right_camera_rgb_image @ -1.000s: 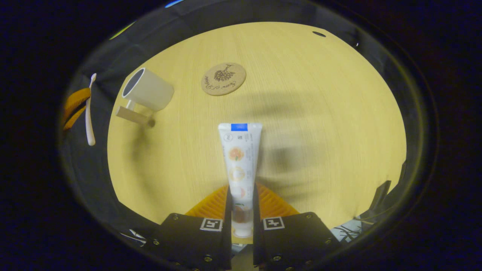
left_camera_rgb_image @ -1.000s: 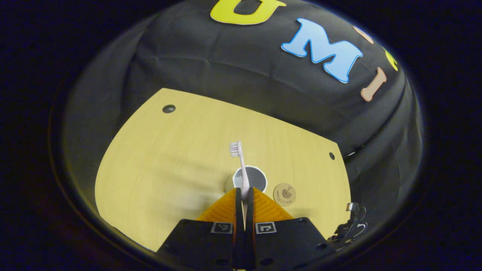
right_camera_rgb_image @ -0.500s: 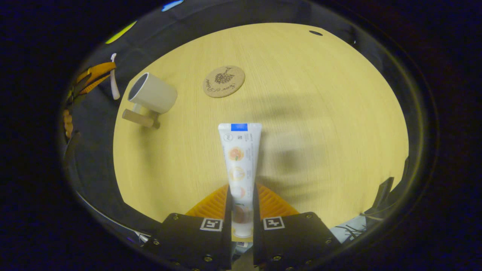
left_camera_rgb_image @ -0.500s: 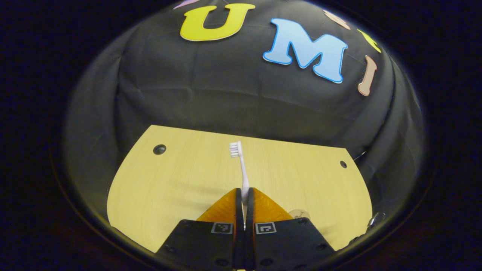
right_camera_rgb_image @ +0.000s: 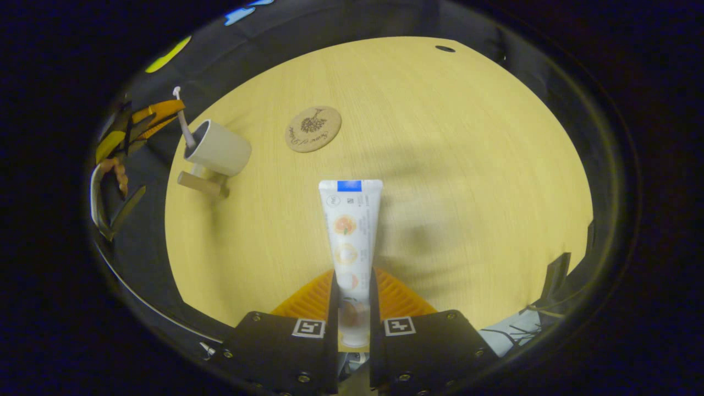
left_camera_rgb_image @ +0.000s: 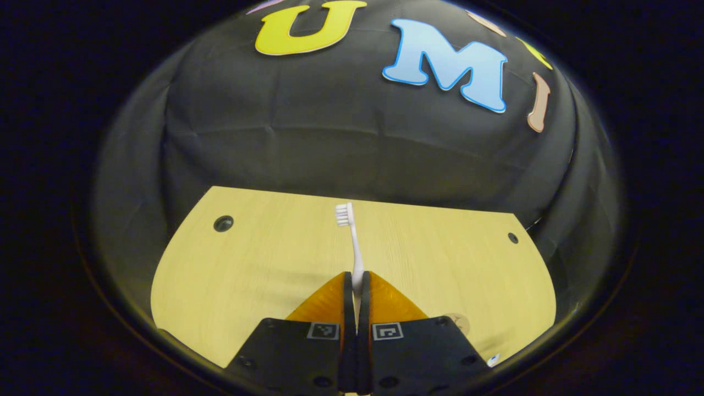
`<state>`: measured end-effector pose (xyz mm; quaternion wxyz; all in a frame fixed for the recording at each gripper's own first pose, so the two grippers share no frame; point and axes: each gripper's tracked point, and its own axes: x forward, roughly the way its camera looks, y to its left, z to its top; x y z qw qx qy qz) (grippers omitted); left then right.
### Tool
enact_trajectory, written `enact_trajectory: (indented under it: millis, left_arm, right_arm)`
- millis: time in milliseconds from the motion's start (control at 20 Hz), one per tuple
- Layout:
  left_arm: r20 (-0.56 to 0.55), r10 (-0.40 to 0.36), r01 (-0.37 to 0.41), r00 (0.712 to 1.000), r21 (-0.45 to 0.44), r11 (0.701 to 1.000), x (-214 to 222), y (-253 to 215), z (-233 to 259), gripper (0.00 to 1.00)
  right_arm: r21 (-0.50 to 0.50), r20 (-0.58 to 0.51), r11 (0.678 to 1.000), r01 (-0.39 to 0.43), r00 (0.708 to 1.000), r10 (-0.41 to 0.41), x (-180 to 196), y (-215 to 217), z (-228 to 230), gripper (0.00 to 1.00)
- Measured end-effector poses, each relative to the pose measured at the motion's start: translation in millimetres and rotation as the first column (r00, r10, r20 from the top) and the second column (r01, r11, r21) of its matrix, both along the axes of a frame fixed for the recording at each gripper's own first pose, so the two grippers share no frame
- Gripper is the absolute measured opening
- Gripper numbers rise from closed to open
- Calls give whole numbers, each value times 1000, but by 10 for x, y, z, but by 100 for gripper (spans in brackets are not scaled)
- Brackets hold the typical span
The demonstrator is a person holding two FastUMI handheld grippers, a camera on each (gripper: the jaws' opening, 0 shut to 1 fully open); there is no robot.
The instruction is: Put the toothbrush and toothpaste on the desktop into the cup, then pick up the cup and place it on the coaster on the desktop.
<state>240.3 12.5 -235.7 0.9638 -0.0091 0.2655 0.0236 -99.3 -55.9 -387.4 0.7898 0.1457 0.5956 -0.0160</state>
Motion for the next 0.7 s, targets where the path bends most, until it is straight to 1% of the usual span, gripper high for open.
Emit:
enact_trajectory:
  millis: [50, 100, 250, 350, 400, 450, 500, 550, 600, 650, 700]
  left_arm:
    - [-16, 3, -3, 1000, 7, 1000, -1, 14, -64, 8]
    - [-28, -1, 1, 1000, 2, 1000, -5, 4, -93, 12]
    - [-3, 18, -18, 1000, -4, 1000, 19, 33, -98, 12]
    - [20, 6, -6, 1000, -8, 1000, 31, 10, -84, 12]
    - [29, -1, 1, 1000, -8, 1000, 41, 7, -74, 8]
    - [32, -1, 1, 999, -4, 1000, 45, 12, -69, 8]
    - [37, -3, 3, 999, -3, 1000, 43, 16, -69, 11]
    - [40, -2, 1, 999, 5, 1000, 43, 16, -68, 12]
    - [47, -4, 4, 999, 6, 1000, 39, 16, -64, 16]
    - [54, -5, 4, 999, 14, 1000, 34, 7, -58, 15]
    - [70, -6, 4, 998, 29, 1000, 37, -2, -40, 12]
  right_arm:
    - [0, -1, 1000, 5, 1000, -5, 1, -14, 6, 25]
    - [-2, 0, 1000, 8, 1000, -8, 2, -30, 14, 24]
    - [0, 8, 1000, 23, 1000, -23, 26, -59, 37, 24]
    - [1, 8, 1000, 32, 999, -32, 26, -70, 36, 25]
    - [-2, 9, 999, 34, 999, -34, 33, -85, 42, 24]
    - [-5, 9, 999, 39, 999, -39, 33, -103, 41, 25]
    - [-4, 12, 999, 44, 999, -44, 41, -115, 54, 24]
    - [-2, 16, 999, 52, 999, -52, 48, -134, 74, 24]
    - [-1, 19, 998, 56, 998, -56, 49, -149, 92, 24]
    - [-2, 21, 998, 60, 998, -60, 60, -157, 97, 24]
    - [-1, 23, 998, 63, 998, -63, 64, -166, 90, 24]
